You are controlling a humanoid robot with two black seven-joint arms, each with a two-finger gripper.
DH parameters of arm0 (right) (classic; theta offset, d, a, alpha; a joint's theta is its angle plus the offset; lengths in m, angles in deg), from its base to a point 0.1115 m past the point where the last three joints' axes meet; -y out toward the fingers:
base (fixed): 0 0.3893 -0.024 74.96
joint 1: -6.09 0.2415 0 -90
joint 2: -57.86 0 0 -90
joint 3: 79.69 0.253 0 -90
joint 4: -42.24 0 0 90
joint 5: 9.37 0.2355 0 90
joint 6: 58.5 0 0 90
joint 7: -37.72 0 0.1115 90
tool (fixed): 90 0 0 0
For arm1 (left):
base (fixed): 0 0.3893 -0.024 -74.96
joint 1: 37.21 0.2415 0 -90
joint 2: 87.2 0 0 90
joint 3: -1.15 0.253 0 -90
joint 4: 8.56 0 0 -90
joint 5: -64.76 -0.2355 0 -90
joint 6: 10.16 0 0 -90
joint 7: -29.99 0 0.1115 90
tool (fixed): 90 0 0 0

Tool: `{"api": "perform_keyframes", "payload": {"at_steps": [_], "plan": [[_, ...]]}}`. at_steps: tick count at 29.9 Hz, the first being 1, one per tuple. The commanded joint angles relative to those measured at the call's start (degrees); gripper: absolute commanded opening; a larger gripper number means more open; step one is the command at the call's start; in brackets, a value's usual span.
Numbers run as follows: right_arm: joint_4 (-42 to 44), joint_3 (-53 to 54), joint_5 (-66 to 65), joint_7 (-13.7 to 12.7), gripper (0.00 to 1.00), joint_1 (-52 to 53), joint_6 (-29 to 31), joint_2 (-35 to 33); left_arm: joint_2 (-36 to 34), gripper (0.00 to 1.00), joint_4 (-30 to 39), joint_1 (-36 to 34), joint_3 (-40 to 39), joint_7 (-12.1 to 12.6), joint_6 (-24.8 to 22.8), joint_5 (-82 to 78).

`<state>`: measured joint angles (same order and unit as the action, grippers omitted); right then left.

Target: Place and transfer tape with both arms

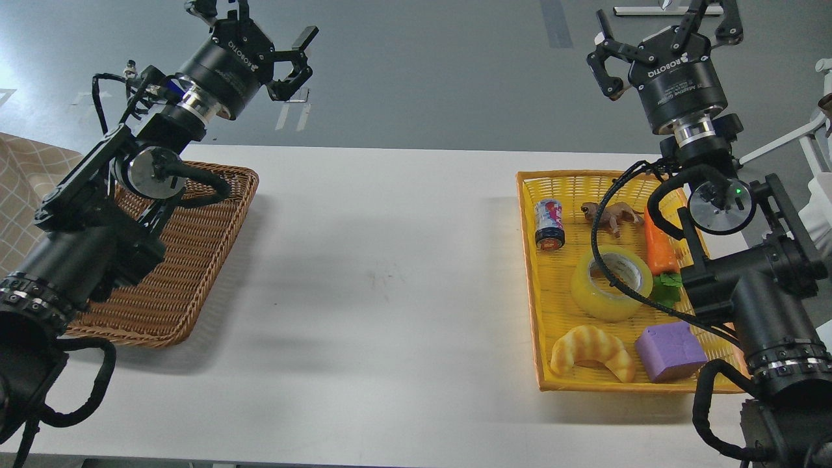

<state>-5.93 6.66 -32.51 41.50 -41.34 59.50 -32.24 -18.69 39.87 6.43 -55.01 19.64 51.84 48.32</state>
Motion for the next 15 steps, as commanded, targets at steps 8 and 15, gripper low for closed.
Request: {"api": "perform_keyframes", "payload": {"at_steps": [8,15], "plan": [[-0.3,-10.3,-0.4,0.0,1.00,-0.2,0.0,-5.6,0.0,0.98,0.0,0.0,0.2,0.1,0.0,-0.1],[-3.6,-15.8,-0.9,0.0,1.00,-0.2,0.0,-14.4,0.1,0.98,-0.1,0.0,0.2,0.1,0.0,-0.2]]}}
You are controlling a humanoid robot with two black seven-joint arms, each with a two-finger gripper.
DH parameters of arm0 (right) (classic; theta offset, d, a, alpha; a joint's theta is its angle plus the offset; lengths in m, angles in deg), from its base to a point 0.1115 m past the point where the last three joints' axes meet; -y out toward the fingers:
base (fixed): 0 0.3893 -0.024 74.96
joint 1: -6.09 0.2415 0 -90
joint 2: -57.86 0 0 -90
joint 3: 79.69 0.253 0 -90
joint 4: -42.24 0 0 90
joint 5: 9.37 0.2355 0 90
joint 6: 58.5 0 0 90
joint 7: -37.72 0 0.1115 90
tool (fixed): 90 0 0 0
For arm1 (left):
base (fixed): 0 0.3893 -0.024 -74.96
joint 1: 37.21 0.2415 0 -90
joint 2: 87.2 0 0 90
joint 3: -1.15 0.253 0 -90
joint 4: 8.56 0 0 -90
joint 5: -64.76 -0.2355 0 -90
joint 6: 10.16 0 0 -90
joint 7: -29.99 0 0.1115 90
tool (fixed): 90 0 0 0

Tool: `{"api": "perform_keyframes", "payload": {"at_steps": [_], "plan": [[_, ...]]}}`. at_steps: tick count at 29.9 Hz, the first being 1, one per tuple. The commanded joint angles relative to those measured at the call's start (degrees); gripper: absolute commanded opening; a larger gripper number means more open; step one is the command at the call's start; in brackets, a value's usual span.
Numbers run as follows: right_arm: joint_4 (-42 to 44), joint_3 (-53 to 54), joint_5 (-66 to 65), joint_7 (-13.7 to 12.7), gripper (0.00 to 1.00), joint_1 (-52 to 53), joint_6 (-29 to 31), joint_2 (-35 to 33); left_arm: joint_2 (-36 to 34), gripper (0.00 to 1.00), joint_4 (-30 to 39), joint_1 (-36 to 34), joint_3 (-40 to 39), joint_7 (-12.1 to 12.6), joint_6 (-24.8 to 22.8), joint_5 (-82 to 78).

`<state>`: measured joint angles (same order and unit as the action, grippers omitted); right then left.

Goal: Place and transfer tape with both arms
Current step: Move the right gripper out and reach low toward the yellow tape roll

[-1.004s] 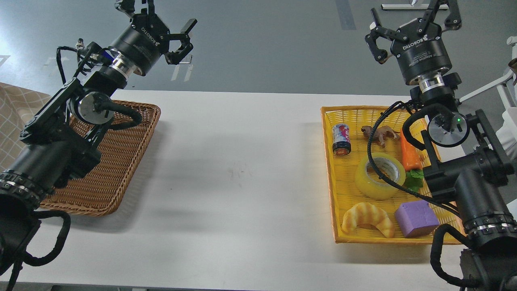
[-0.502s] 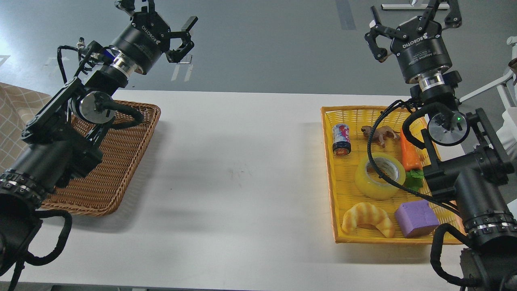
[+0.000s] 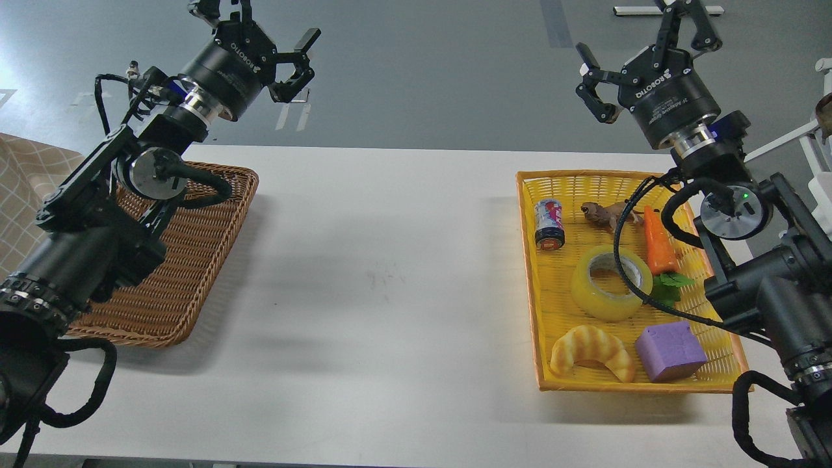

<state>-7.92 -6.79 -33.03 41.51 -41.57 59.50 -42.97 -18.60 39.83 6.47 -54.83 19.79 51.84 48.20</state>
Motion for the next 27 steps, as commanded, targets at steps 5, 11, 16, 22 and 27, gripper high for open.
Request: {"api": "perform_keyframes", "payload": {"at_steps": [5,11,16,22,27], "plan": [[-5.1,-7.6,-3.0,0.0,1.00,0.0,0.0,-11.0,0.0,0.98,-0.1,0.0,0.1,-0.1,0.0,-0.3],[-9.5,-12.6,-6.6,0.0,1.00,-0.1,0.0,-19.5,0.0,0.98,-0.1,0.0,0.1,-0.1,0.0,-0.5],[-12.8,-15.5,-13.9,0.0,1.00,-0.2,0.0,-25.6,0.0,0.98,0.0,-0.1,0.1,-0.1,0.0,-0.7],[-16.1,-17.1,-24.2,0.2,1.00,-0.3,0.0,-31.2,0.0,0.98,0.0,-0.4,0.1,-0.1,0.0,-0.7],[-16.7,-17.5,-28.2,0.3,1.00,-1.7,0.0,-34.3,0.0,0.98,0.0,-0.4,0.1,-0.1,0.0,-0.7]]}}
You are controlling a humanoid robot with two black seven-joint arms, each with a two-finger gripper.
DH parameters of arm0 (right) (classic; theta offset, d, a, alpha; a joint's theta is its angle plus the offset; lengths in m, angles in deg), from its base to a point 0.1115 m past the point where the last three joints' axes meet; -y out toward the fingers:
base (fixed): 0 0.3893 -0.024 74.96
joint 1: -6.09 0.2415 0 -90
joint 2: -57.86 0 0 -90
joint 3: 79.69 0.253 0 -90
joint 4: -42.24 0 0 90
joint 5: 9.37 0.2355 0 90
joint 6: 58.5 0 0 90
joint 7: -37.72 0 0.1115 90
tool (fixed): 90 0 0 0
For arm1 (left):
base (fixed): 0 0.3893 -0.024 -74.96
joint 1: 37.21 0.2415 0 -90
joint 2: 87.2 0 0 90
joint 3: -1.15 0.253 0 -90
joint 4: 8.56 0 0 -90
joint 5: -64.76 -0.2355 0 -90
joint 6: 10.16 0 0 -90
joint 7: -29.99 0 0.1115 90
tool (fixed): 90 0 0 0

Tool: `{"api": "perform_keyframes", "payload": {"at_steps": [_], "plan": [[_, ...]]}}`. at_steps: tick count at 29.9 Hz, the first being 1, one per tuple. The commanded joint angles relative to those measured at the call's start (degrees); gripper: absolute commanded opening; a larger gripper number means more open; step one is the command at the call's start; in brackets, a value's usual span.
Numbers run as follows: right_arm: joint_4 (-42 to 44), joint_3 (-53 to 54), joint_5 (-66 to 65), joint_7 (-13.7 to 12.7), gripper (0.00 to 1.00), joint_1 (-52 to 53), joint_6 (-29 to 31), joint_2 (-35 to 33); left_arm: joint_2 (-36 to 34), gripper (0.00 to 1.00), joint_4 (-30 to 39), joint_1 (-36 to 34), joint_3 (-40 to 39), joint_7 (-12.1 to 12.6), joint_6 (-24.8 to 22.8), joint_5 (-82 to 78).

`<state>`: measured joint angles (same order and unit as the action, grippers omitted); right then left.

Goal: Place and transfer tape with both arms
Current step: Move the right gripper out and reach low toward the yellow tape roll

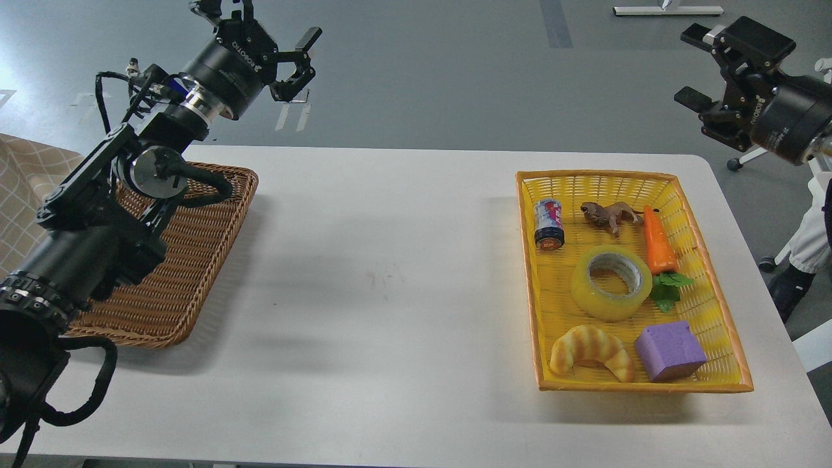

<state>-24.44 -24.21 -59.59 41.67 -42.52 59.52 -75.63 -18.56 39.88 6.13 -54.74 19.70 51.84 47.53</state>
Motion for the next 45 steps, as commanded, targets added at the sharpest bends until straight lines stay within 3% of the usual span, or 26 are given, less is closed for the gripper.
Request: {"api": "perform_keyframes", "payload": {"at_steps": [1,17,33,45], "plan": [[-0.3,0.0,-1.6,0.2,1.00,-0.8,0.0,-2.0,0.0,0.98,0.0,0.0,0.0,0.0,0.0,0.0],[-3.0,0.1,-17.0,0.2,1.00,-0.8,0.0,-8.1,0.0,0.98,0.0,-0.1,0.0,0.0,0.0,0.0],[-2.9,0.0,-36.9,-0.3,1.00,-2.3,0.0,-10.1,0.0,0.98,0.0,0.0,0.2,0.0,0.0,0.0],[-3.2,-0.1,-39.6,-0.3,1.00,-6.1,0.0,-11.2,-0.1,0.98,0.0,0.0,0.3,0.0,0.0,-0.1]]}}
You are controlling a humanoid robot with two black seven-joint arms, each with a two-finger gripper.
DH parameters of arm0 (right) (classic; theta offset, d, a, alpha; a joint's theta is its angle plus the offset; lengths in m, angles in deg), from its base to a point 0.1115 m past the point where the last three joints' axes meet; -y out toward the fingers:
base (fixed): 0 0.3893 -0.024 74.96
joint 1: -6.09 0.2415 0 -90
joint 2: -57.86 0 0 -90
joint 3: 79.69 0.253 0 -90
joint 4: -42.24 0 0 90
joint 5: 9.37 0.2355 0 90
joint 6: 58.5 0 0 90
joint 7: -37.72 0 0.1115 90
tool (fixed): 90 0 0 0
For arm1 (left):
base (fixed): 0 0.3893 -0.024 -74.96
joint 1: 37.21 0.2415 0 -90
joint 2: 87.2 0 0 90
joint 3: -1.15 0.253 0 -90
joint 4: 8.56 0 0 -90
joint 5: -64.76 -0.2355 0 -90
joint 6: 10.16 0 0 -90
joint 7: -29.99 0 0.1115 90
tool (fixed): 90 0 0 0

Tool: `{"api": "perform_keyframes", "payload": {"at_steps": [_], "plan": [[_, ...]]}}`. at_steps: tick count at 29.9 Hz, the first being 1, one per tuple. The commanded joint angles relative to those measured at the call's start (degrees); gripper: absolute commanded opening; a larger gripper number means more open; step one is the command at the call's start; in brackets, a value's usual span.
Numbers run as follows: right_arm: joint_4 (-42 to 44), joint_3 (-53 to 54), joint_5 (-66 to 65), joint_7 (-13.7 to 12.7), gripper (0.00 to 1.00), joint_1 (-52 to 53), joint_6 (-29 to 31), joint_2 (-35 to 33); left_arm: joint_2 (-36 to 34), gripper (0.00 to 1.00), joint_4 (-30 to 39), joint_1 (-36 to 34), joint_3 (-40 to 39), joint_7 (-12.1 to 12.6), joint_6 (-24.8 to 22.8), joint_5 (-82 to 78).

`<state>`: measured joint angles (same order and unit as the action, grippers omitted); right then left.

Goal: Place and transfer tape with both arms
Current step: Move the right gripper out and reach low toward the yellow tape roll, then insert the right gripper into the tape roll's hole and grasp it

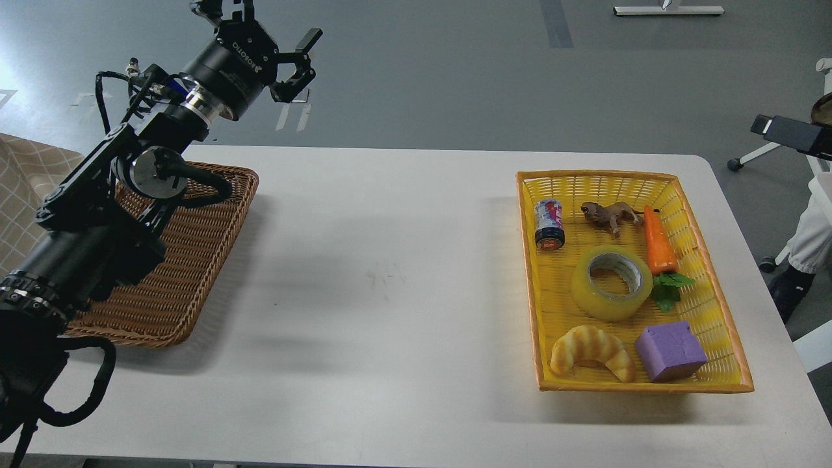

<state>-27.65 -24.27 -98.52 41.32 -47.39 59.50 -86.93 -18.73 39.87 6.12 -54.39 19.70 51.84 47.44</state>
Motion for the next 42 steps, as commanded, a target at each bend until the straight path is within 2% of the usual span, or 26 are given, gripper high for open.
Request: {"api": "perform_keyframes", "payload": {"at_steps": [1,13,29,42], "plan": [[0.0,-0.1,-0.8,0.0,1.00,-1.4,0.0,0.2,0.2,0.98,0.0,0.0,0.1,0.0,0.0,0.0],[0.0,-0.8,-1.2,0.1,0.98,-6.6,0.0,1.7,0.3,0.98,0.0,0.1,0.3,0.0,0.0,0.0],[-0.1,-4.7,-19.0,0.2,0.97,-5.6,0.0,12.2,0.2,0.98,0.0,0.2,0.4,-0.1,0.0,0.0],[-1.9,-11.4,-23.0,0.3,0.95,-3.8,0.0,13.6,0.2,0.98,0.0,0.2,0.4,-0.1,0.0,0.0]]}}
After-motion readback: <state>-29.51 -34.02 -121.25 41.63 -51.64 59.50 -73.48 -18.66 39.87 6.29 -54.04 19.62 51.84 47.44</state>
